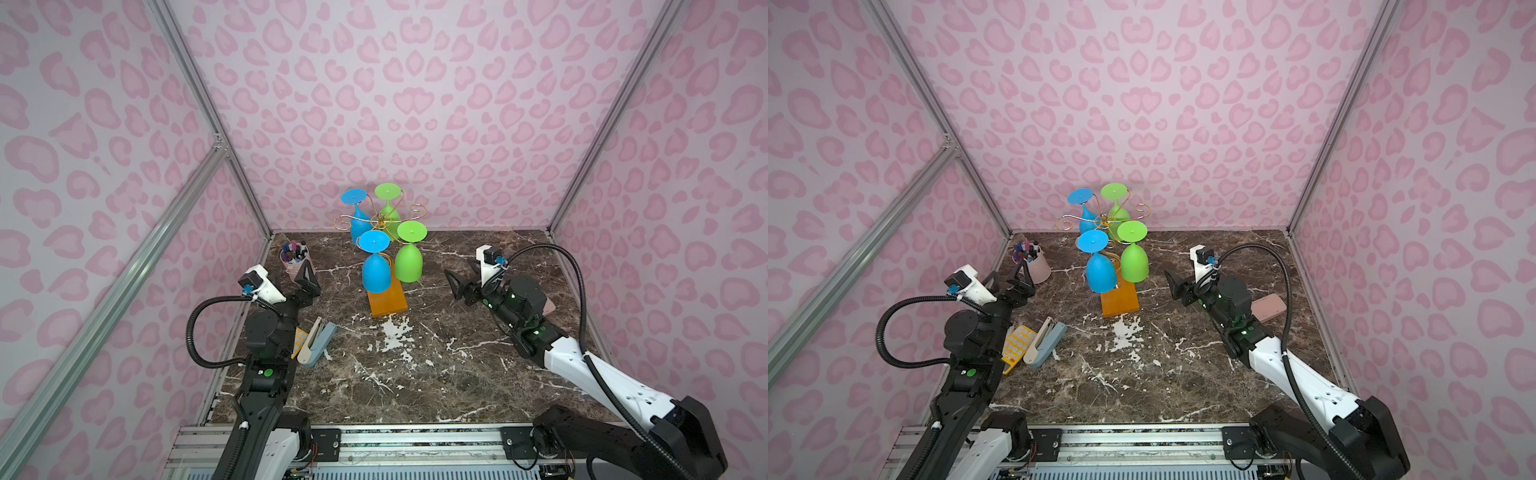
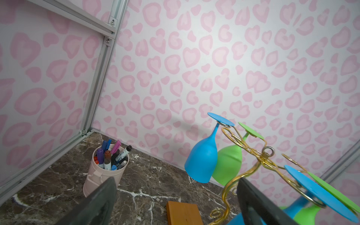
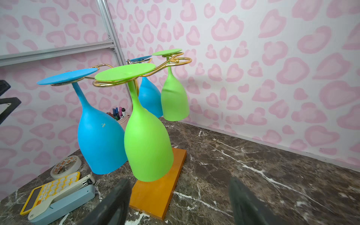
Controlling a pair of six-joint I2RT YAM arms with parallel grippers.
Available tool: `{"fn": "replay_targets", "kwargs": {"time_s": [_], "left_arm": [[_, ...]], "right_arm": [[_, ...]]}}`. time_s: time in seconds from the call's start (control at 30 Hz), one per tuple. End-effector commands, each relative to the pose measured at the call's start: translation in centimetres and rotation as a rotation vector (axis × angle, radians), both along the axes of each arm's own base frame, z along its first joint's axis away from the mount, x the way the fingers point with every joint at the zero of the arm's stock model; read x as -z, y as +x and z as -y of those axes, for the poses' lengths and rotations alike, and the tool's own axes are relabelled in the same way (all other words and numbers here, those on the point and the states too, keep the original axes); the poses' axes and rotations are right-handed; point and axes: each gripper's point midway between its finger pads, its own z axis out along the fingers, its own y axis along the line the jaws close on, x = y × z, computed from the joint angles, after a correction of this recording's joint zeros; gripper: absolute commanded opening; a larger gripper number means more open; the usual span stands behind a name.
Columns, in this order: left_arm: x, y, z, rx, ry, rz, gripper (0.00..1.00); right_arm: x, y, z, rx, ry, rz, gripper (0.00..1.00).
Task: Take the wine glass off the wine glass rack
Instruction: Pick up the wine glass from the wine glass rack.
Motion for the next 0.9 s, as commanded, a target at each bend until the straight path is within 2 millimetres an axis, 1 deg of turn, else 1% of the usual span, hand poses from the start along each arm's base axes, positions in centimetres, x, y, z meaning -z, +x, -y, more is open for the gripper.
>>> {"fn": "replay_targets", "kwargs": {"time_s": [0.0, 0.03, 0.1, 0.2, 0.23, 0.27, 0.37, 0.5, 0.63, 0.7, 0.87], "left_arm": [[-0.9, -0.7, 0.6, 0.042, -0.018, 0.001, 0.97], [-1.3, -1.0, 0.6, 0.043, -0.012, 0.011, 0.97], [-2.1, -1.5, 0.6, 0.04, 0.002, 0.025, 0.97], [-3.0, -2.2, 0.3, 0.024, 0.019, 0.038, 0.97], [-3.3, -2.4, 0.3, 0.025, 0.018, 0.047, 0.97], [-3.6, -2.5, 0.4, 0.034, 0.022, 0.055, 0.97], [-4.6, -2.7, 1.2, 0.077, 0.035, 0.07, 0.97], [-5.7, -2.7, 2.4, 0.145, 0.054, 0.076, 0.97], [-6.7, -2.6, 3.0, 0.178, 0.059, 0.09, 0.97], [-7.0, -2.7, 3.2, 0.188, 0.067, 0.095, 0.97], [-7.4, -2.9, 3.4, 0.2, 0.082, 0.104, 0.97]], "right_arm": [[-4.2, -0.4, -1.9, -0.14, 0.137, 0.044, 0.73], [-4.9, -0.4, -2.4, -0.168, 0.134, 0.036, 0.72], [-5.3, -0.6, -3.2, -0.181, 0.05, 0.033, 0.71], [-3.9, -0.6, -3.6, -0.125, -0.144, 0.037, 0.7], [-3.8, -0.3, -3.3, -0.107, -0.135, -0.003, 0.69], [-4.1, 0.0, -3.0, -0.105, -0.105, -0.029, 0.67], [-6.2, 0.2, -2.7, -0.182, 0.062, -0.104, 0.64], [-8.7, 0.5, -2.8, -0.229, 0.184, -0.196, 0.63], [-10.9, 1.0, -3.3, -0.315, 0.355, -0.319, 0.6], [-10.9, 1.5, -3.4, -0.329, 0.41, -0.398, 0.58], [-9.9, 2.6, -3.7, -0.328, 0.461, -0.511, 0.54]]}}
